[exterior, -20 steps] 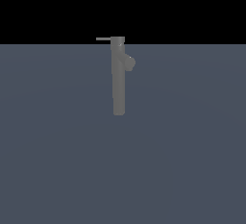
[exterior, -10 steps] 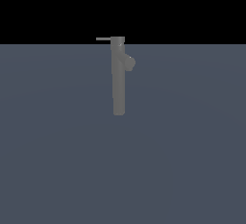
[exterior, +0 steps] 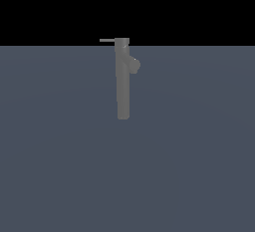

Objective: Turn on the faucet by rotating a designated handle.

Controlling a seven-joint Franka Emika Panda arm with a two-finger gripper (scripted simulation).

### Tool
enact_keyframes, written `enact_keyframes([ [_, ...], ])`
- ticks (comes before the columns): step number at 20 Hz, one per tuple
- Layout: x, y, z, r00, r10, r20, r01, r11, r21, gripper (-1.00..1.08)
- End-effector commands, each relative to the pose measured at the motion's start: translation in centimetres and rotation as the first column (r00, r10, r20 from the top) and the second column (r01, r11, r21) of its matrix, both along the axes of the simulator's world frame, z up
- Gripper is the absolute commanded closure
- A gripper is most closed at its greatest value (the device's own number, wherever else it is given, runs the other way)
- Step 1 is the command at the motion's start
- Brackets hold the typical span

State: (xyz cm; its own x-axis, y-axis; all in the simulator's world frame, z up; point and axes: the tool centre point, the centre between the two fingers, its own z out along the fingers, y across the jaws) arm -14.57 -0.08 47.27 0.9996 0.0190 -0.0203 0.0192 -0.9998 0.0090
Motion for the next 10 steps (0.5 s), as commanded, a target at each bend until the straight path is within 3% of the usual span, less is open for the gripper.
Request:
enact_keyframes([
  [1,2.2,0.4,-0.6,1.000,0.011,0.002,-0.011,1.000,-0.003,1.08],
  [10,9.8,2.1,-3.9,0.999,0.051,0.007,-0.051,0.999,-0.009,1.08],
])
